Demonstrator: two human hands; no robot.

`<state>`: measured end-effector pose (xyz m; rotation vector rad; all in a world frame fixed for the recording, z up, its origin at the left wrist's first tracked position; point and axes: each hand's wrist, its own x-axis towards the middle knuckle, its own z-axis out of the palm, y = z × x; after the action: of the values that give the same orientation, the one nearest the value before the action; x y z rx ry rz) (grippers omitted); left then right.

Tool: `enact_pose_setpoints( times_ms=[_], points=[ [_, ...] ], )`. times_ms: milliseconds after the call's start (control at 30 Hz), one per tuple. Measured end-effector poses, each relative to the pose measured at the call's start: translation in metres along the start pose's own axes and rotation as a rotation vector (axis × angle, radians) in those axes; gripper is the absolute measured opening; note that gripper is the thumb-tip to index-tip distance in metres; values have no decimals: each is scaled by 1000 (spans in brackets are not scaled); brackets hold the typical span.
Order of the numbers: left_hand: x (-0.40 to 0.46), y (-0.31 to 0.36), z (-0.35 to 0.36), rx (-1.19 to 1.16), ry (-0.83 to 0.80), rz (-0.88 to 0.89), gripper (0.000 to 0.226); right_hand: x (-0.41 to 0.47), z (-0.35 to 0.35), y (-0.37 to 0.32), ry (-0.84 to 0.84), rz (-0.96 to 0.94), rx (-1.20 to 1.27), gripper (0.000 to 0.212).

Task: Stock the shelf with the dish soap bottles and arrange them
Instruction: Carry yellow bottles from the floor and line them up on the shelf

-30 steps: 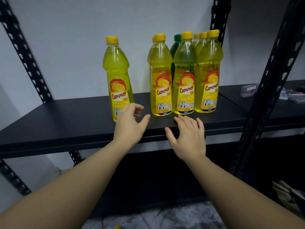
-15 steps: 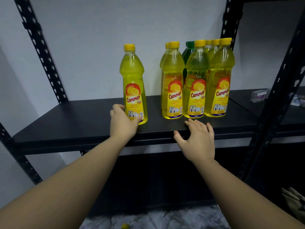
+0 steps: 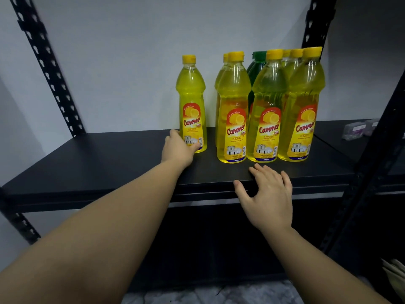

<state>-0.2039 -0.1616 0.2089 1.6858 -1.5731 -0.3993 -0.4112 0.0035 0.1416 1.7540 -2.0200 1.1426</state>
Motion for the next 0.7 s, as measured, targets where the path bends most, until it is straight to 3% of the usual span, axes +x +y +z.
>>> enact_pose_setpoints(
  times_ms=[233,700],
  points=[
    [26,7,21,5,-7,12,72,3,-5,-12,-26,77,-19,59],
    [47,19,39,49,-23,45,62,6,-10,-14,-107,42,-116,65]
  ],
)
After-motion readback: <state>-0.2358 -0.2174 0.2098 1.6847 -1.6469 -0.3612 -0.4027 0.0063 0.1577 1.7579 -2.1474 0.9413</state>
